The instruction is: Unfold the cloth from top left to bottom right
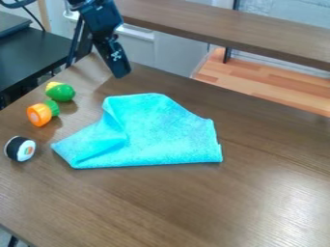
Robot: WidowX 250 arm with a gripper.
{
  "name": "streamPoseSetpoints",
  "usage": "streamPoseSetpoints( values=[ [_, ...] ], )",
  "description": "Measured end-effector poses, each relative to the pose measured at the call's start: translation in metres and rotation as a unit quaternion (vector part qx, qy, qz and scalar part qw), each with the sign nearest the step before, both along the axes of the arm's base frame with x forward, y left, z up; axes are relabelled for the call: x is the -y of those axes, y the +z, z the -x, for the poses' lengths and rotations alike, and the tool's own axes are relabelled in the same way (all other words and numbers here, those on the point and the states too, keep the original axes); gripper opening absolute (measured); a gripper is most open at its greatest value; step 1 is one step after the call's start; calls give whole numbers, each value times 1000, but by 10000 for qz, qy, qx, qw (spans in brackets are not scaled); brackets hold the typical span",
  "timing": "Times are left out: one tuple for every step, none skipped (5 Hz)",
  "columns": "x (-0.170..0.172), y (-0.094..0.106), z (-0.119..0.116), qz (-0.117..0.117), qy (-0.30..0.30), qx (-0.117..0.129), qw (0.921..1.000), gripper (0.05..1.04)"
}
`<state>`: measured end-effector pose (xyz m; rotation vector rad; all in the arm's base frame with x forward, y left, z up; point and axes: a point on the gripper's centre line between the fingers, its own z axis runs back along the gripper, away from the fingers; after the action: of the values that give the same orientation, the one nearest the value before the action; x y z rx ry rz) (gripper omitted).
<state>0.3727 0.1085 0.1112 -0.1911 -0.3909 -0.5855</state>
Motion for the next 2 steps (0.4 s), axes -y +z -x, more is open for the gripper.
streamPoseSetpoints(
  values=[
    [1, -13, 1, 77, 1, -173, 9998, 999],
    [1, -28, -9, 76, 95, -246, 9996, 999]
  ],
)
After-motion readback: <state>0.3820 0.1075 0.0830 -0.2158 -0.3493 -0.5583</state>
